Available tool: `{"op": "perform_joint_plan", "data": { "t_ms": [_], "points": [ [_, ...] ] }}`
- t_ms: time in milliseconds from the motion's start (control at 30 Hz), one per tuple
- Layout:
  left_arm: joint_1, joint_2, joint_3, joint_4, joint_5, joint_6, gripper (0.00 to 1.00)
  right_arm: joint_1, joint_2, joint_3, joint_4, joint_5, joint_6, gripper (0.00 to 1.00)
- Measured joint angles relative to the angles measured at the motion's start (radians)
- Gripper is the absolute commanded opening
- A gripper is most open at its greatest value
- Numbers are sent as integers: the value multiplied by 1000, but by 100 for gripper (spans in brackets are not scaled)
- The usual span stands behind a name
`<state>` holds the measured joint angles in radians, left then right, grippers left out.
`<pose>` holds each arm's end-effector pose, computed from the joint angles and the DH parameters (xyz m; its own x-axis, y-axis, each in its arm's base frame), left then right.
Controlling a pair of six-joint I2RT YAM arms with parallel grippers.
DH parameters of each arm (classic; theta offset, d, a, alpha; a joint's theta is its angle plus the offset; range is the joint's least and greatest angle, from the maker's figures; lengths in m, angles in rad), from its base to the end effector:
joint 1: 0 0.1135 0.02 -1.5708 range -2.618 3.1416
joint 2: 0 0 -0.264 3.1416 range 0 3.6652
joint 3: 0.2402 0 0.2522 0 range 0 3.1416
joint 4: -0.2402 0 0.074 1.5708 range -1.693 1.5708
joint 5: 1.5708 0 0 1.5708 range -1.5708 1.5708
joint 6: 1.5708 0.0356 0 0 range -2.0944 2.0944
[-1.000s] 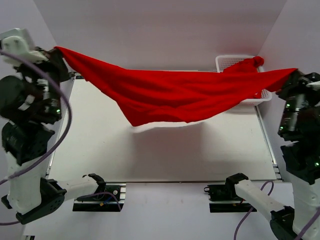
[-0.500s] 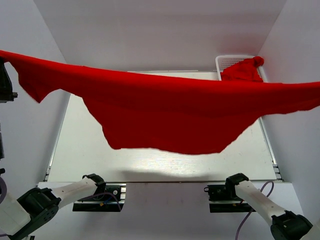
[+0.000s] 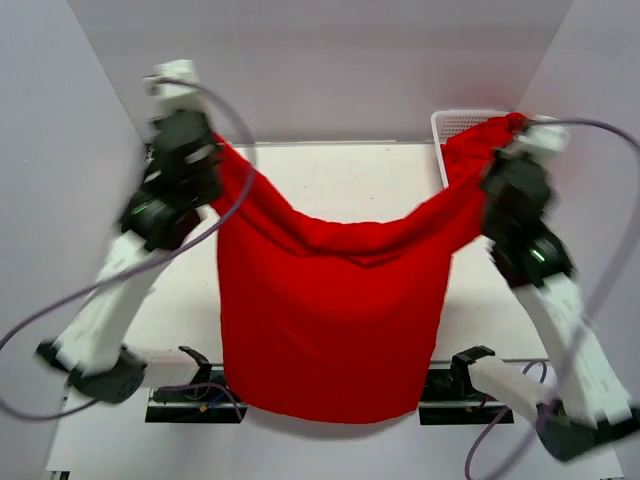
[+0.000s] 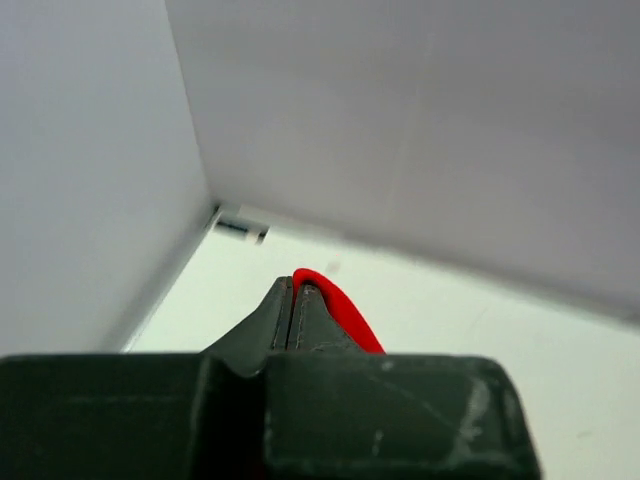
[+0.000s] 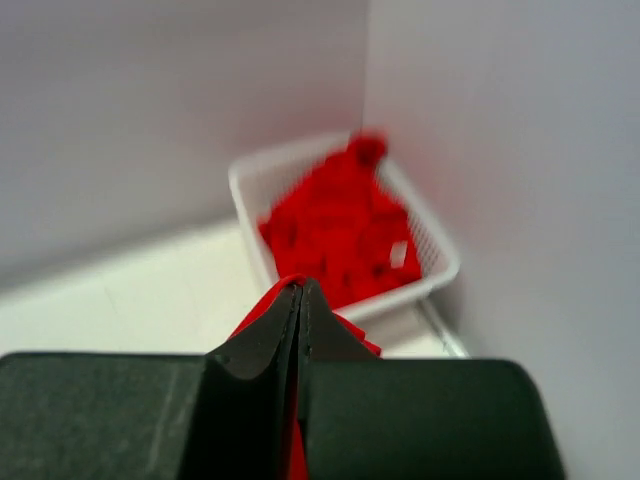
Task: Fold and stack the t-shirts
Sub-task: Flatten out the tshirt
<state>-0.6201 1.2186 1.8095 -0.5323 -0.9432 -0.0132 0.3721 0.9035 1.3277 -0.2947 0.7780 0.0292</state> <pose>0.1744 -0.0891 0.5531 0.0518 -0.0465 -0.9976 -0.3157 0.9469 -0.0606 0.1523 0.0326 0.4892 0.1316 0.0737 -0.9886 0.3857 0.9148 0.1196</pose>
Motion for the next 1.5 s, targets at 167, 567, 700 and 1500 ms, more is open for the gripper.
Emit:
{"op": "perform_joint_plan", "data": {
  "t_ms": [167,567,700,1500],
  "points": [
    [113,310,-108,-56,21,-124,0,-16,351,-110,77,-106,54,0],
    [570,1044,209,-341,268,-383,100,-90,1242,596,8,-314,87,90],
    [581,1048,253,-350,334,-365,100,-88,1242,614,-23,-414,68,90],
    [516,1200,228,-65,932,-161,100,155,623,-333,-76,-1026,209,90]
  ]
}}
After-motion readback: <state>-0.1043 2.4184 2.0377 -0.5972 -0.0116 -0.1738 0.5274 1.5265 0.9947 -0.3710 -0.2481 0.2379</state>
